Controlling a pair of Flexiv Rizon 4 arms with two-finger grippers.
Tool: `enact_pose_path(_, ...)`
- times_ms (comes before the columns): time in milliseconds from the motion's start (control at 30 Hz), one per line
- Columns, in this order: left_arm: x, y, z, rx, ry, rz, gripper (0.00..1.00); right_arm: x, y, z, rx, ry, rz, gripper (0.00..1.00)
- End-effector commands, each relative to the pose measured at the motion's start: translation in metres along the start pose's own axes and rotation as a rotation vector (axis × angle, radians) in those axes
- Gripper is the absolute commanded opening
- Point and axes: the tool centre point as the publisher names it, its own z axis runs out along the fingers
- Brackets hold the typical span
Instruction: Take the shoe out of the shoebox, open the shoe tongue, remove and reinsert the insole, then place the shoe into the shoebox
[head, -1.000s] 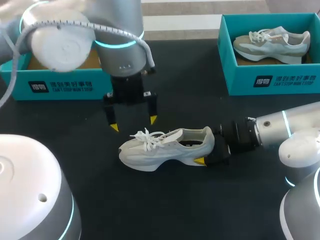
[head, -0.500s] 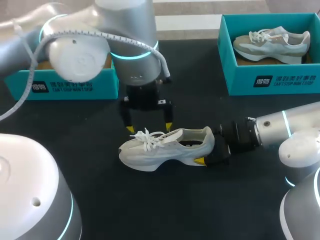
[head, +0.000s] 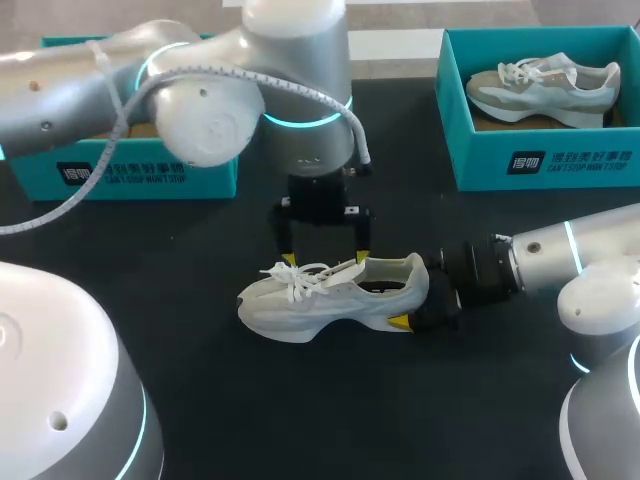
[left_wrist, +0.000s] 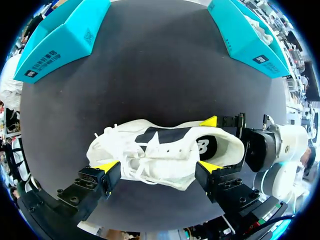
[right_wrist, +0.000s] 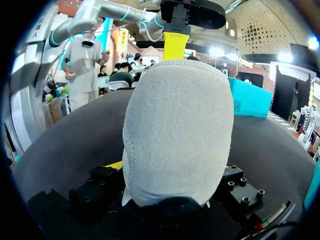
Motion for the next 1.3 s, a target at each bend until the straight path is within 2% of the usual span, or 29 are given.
enact_pose_path(33,0.016,-0.008,0.008,-0.029,-0.022,0.016,1.0,0.002,-0.005,0.01,0.004,0.001,0.001,0.0)
enact_pose_path(500,0.023,-0.008,0.018,-0.083,-0.068,0.053,1.0,0.002,-0.005,0.01,0.004,0.001,0.001,0.0)
enact_pose_path(833,0.018,-0.004,0.019,-0.134,-0.096,0.044,1.0,0.002,-0.005,0.01,0.004,0.001,0.001,0.0)
enact_pose_path(933,0.017,-0.002,0.017,-0.154,-0.107,0.025,0.74,0.002,-0.005,0.01,0.004,0.001,0.001,0.0)
enact_pose_path(1067,0.018,0.0,0.015,-0.167,-0.121,0.012,0.57,0.002,-0.005,0.01,0.004,0.001,0.001,0.0)
enact_pose_path(1267,0.022,0.005,0.017,-0.172,-0.148,0.005,0.59,0.002,-0.005,0.01,0.004,0.001,0.001,0.0)
enact_pose_path(1300,0.022,0.005,0.017,-0.171,-0.152,0.005,0.55,0.002,-0.005,0.01,0.004,0.001,0.001,0.0)
